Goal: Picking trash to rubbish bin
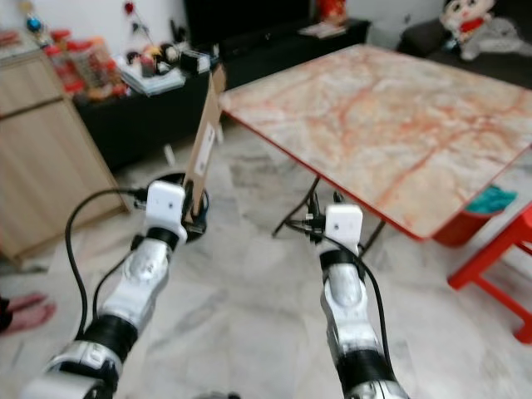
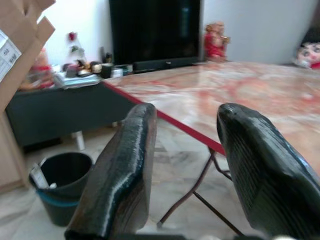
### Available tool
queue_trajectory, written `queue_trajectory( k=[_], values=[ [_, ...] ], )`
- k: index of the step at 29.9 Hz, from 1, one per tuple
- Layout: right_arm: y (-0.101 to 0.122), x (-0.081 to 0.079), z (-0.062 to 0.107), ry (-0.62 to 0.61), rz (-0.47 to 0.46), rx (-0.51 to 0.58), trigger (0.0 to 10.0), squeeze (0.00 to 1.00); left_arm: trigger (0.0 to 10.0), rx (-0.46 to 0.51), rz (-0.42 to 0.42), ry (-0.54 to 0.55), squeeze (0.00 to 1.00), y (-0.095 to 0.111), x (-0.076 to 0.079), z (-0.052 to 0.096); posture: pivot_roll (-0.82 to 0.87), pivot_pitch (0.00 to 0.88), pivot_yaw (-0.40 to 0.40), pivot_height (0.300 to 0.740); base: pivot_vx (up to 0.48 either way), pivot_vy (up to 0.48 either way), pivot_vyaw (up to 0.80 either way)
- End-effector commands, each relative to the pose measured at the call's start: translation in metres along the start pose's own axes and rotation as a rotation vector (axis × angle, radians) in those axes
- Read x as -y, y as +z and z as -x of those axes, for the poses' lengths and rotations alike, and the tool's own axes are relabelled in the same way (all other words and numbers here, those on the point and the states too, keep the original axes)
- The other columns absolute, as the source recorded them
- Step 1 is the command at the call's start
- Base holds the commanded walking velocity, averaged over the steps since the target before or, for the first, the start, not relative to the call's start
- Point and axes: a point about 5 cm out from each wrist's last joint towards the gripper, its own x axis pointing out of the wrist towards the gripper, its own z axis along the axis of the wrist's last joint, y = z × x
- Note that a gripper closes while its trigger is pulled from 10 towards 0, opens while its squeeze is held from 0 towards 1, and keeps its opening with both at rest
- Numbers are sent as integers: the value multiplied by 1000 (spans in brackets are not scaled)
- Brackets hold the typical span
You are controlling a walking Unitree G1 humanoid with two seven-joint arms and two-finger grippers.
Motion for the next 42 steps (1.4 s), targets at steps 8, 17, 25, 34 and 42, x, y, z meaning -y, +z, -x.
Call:
queue_trajectory(
  k=[8, 17, 25, 34, 42],
  values=[
    [3, -6, -2, 26, -6, 4, 10000, 0, 10000, -9, 9, 29, 0, -1, -10, 0, 161, 30, 35, 740, 0, 0, 800],
    [1, -8, -2, 35, -11, -3, 10000, 0, 10000, -57, 34, 5, 0, -9, -10, 3, 160, 27, 32, 740, 0, 0, 800],
    [-19, -5, 6, 41, -23, -109, 10000, 0, 10000, -201, 41, -34, 0, -37, -21, 15, 159, 10, 31, 740, 0, 0, 64],
    [-53, 7, 26, 44, -3, -270, 10000, 0, 10000, -422, -7, -32, 0, -76, -37, 42, 162, 2, 27, 740, 107, 0, 0],
    [-80, 24, 47, 29, 26, -437, 10000, 0, 10000, -546, -16, -25, 0, -95, -45, 60, 155, 15, 20, 740, 359, 0, 0]
  ],
)
